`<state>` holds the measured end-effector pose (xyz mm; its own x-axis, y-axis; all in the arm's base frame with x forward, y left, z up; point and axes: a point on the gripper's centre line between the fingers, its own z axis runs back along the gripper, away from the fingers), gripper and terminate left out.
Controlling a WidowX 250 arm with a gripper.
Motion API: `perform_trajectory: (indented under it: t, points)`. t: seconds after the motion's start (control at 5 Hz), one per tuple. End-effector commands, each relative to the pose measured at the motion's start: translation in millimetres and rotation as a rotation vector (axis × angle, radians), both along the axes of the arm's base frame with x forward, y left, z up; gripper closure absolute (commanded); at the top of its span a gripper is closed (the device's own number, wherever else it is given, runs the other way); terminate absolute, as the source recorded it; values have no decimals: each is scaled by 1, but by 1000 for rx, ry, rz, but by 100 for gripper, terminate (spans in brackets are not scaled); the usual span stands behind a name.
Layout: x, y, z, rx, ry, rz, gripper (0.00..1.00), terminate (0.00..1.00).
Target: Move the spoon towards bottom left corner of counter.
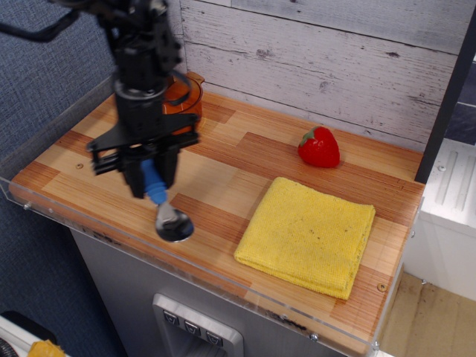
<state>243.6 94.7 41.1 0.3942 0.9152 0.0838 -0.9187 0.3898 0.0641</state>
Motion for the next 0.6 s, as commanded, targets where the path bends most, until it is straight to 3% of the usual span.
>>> perform_trajectory:
  t: [0.0, 0.2, 0.4]
  points:
    - [-1, 23, 1, 54, -132, 337, 100, 0]
    - [-1, 38, -9, 58, -155, 370, 100, 0]
    - [0, 46, -14, 54, -140, 390, 100, 0]
